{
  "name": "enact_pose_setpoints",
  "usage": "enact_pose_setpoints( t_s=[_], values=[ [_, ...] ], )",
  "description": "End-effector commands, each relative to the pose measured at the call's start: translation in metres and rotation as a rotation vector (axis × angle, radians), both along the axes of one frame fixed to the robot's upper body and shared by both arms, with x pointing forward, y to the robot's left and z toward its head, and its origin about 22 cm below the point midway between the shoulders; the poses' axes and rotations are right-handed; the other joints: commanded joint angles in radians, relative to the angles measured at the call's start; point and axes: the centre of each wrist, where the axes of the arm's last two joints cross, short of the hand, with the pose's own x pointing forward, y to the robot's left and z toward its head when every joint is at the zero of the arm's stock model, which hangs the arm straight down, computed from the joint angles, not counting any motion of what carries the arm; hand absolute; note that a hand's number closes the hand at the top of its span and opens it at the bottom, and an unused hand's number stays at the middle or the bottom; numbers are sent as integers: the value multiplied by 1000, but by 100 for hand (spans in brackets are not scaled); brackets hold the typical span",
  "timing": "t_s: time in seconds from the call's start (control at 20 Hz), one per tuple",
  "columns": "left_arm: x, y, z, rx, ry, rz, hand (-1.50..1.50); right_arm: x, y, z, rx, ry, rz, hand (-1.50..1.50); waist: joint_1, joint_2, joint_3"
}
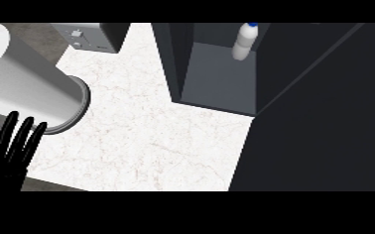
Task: Pick up the bottled water, place it into the cabinet and close the cabinet
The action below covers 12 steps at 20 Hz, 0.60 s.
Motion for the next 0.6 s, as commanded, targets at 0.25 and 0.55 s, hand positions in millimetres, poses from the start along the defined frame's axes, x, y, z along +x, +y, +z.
enact_pose_setpoints(
  t_s=[0.25,0.55],
  values=[
    [4,10,8,23,-12,-44,-150,10,15,20,-132,-136,251,-150,61,7,-9],
    [5,16,10,35,0,-49,-150,22,15,22,-163,-200,285,150,74,5,-10]
  ],
)
